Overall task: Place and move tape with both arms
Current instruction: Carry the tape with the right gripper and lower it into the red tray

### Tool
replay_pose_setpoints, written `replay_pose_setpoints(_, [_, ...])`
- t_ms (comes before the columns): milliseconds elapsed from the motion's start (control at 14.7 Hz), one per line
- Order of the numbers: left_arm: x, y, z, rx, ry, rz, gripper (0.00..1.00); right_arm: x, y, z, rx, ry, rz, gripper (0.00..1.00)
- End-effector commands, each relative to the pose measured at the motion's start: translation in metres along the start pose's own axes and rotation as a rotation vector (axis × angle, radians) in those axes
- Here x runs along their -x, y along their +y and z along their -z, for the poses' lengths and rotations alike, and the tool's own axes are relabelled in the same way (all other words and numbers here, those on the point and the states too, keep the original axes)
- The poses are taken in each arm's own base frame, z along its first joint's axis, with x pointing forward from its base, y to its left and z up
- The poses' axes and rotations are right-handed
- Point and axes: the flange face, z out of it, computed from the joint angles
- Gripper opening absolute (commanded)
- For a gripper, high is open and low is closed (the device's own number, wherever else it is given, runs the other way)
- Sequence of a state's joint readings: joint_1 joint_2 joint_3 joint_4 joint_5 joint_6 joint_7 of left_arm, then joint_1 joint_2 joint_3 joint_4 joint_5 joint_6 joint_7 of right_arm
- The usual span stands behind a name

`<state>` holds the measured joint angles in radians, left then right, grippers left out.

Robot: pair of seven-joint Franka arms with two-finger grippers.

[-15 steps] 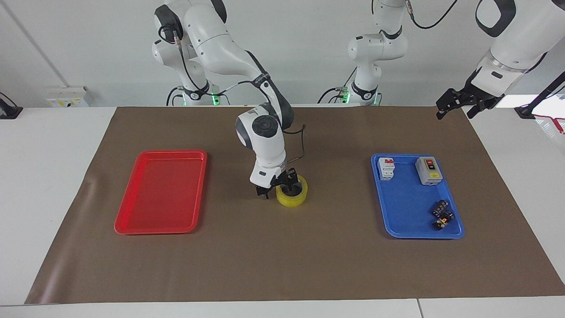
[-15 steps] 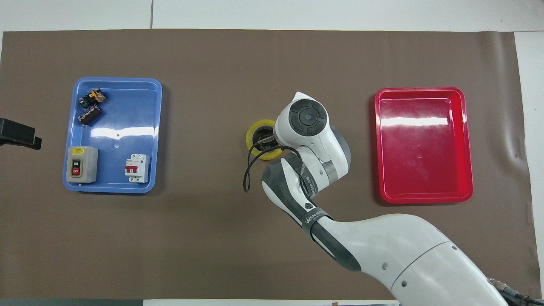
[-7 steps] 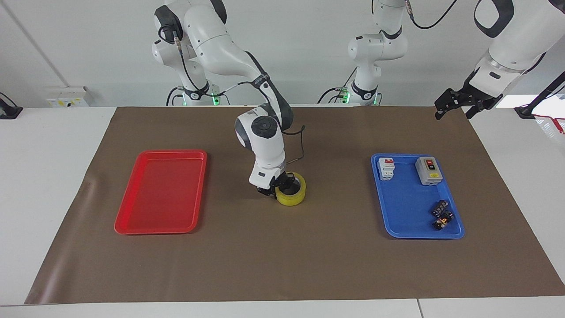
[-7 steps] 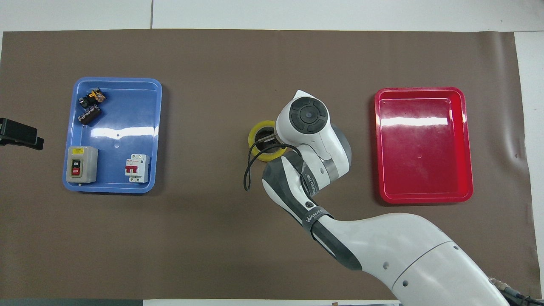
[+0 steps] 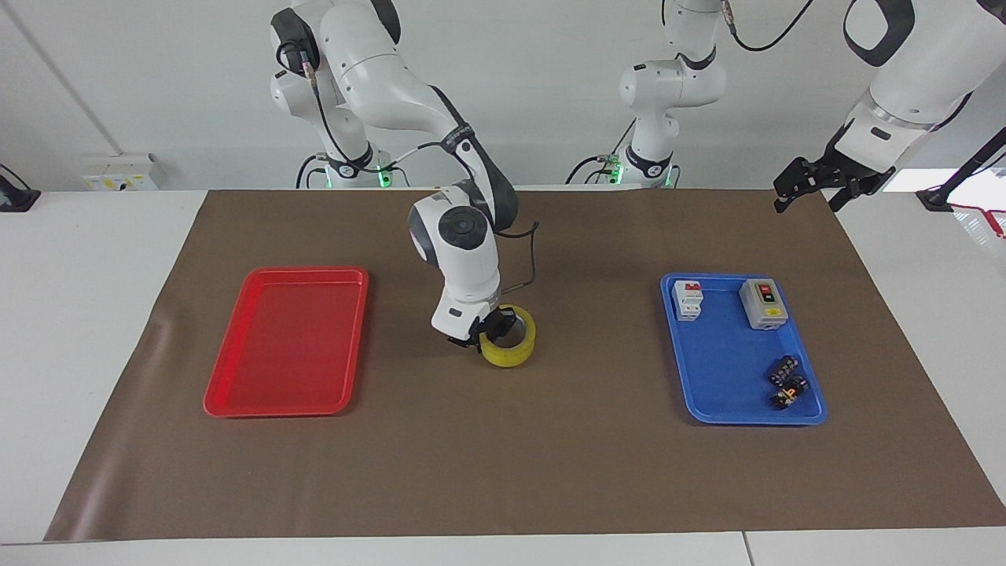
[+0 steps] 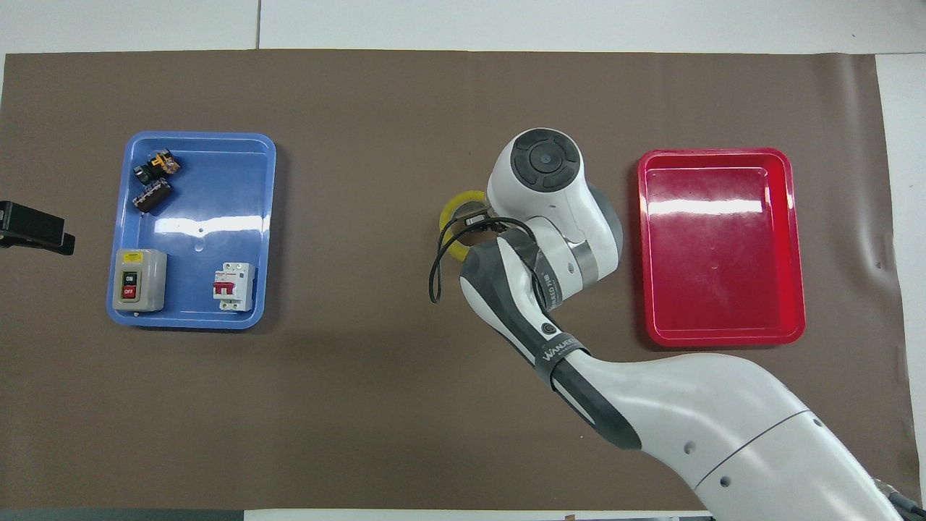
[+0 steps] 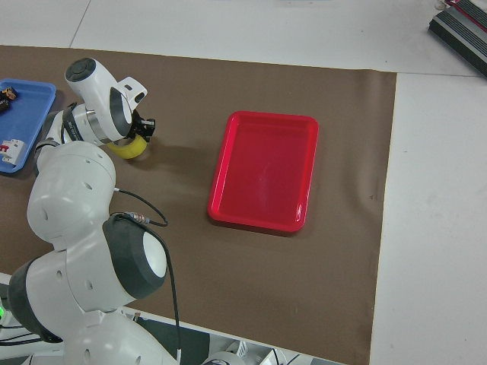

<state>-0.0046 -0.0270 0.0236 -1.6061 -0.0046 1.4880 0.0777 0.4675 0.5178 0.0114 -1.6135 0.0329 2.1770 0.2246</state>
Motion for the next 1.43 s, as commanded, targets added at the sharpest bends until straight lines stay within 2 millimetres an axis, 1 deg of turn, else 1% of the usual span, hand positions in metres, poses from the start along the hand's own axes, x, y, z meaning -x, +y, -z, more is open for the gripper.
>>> replay_pose_setpoints(0, [0.008, 0.002, 0.0, -0.016, 0.007, -0.017, 1.0, 0.002, 0.053, 0.055, 0.037, -0.005, -0.006, 0.0])
replay_pose_setpoints(136, [0.008, 0.003, 0.0, -0.016, 0.007, -0.018, 1.0, 0.005, 0.098, 0.078, 0.044, -0.029, 0.033, 0.0])
replay_pose_setpoints(205, [0.008, 0.004, 0.0, -0.015, 0.007, -0.02, 1.0, 0.007, 0.125, 0.09, 0.046, -0.036, 0.05, 0.0])
replay_pose_setpoints(409, [0.008, 0.005, 0.0, -0.015, 0.007, -0.023, 1.0, 0.024, 0.191, 0.118, 0.04, -0.093, 0.129, 0.0])
replay_pose_setpoints(477, [0.008, 0.005, 0.0, -0.015, 0.007, -0.023, 1.0, 0.033, 0.219, 0.124, 0.036, -0.107, 0.149, 0.0])
replay_pose_setpoints(545, [0.008, 0.005, 0.0, -0.015, 0.007, -0.023, 1.0, 0.043, 0.243, 0.125, 0.027, -0.121, 0.188, 0.0])
replay_pose_setpoints(614, [0.008, 0.005, 0.0, -0.015, 0.007, -0.023, 1.0, 0.06, 0.28, 0.117, 0.016, -0.137, 0.216, 0.0])
replay_pose_setpoints(682, [0.008, 0.005, 0.0, -0.015, 0.007, -0.019, 1.0, 0.074, 0.303, 0.105, 0.01, -0.139, 0.226, 0.0])
replay_pose_setpoints(818, [0.009, 0.005, 0.0, -0.015, 0.006, -0.014, 1.0, 0.094, 0.322, 0.081, 0.024, -0.094, 0.245, 0.0])
replay_pose_setpoints(955, [0.008, 0.005, 0.0, -0.015, 0.004, -0.014, 1.0, 0.115, 0.328, 0.058, 0.038, -0.07, 0.27, 0.0])
replay_pose_setpoints(1091, [0.009, 0.005, 0.0, -0.015, 0.004, -0.014, 1.0, 0.129, 0.343, 0.047, 0.053, -0.051, 0.303, 0.0])
replay_pose_setpoints(1159, [0.008, 0.004, -0.001, -0.015, 0.003, -0.012, 1.0, 0.138, 0.346, 0.041, 0.053, -0.05, 0.322, 0.0])
replay_pose_setpoints(1227, [0.008, 0.004, 0.0, -0.015, 0.004, -0.012, 1.0, 0.146, 0.347, 0.034, 0.059, -0.037, 0.329, 0.0])
replay_pose_setpoints(1364, [0.008, 0.004, 0.0, -0.015, 0.004, -0.012, 1.0, 0.151, 0.346, 0.028, 0.066, -0.026, 0.332, 0.0])
